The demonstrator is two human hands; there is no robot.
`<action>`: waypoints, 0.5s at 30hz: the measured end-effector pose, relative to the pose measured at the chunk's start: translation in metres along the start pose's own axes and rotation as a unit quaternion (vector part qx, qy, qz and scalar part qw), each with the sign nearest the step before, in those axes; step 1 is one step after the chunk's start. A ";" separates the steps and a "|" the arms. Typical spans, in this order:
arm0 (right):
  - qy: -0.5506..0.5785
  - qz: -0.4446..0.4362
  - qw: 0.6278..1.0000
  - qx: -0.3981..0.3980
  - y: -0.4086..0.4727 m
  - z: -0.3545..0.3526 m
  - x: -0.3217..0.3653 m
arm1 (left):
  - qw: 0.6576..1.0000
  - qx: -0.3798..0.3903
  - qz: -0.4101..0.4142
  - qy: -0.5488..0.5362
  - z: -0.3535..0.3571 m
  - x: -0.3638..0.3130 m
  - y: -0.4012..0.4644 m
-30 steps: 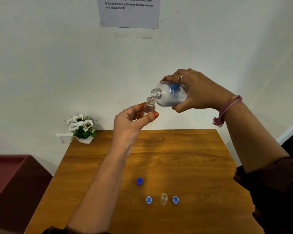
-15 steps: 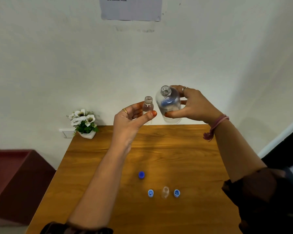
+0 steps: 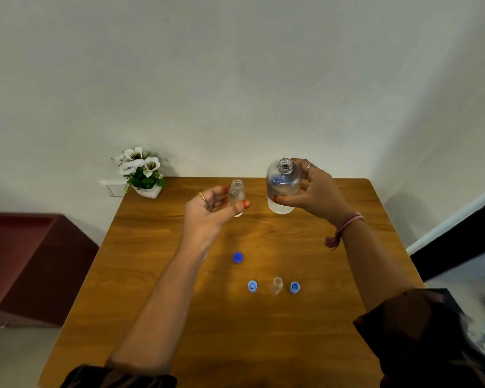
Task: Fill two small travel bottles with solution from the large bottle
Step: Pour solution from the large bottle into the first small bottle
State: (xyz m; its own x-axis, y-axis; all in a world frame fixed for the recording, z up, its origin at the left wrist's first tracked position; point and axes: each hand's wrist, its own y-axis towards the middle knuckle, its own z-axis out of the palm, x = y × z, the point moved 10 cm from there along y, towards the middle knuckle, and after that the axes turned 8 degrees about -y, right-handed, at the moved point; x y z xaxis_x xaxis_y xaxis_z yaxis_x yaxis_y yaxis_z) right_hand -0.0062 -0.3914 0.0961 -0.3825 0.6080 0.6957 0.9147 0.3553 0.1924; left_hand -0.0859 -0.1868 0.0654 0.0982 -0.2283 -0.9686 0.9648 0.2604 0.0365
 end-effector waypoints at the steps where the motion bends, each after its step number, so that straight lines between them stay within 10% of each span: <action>1: 0.004 0.008 1.000 0.003 -0.003 0.005 -0.005 | 1.000 0.000 -0.007 0.002 -0.003 0.007 -0.003; 15: 0.026 0.077 0.997 -0.010 -0.031 0.040 -0.045 | 0.991 0.023 -0.107 0.082 -0.043 0.116 -0.036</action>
State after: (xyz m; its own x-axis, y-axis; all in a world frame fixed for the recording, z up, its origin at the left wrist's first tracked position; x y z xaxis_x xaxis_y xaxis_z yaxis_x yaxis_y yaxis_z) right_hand -0.0225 -0.4015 0.0306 -0.2302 0.6171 0.7525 0.9647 0.2461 0.0933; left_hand -0.1202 -0.1821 -0.0586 -0.1464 -0.1169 -0.9823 0.9697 0.1794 -0.1658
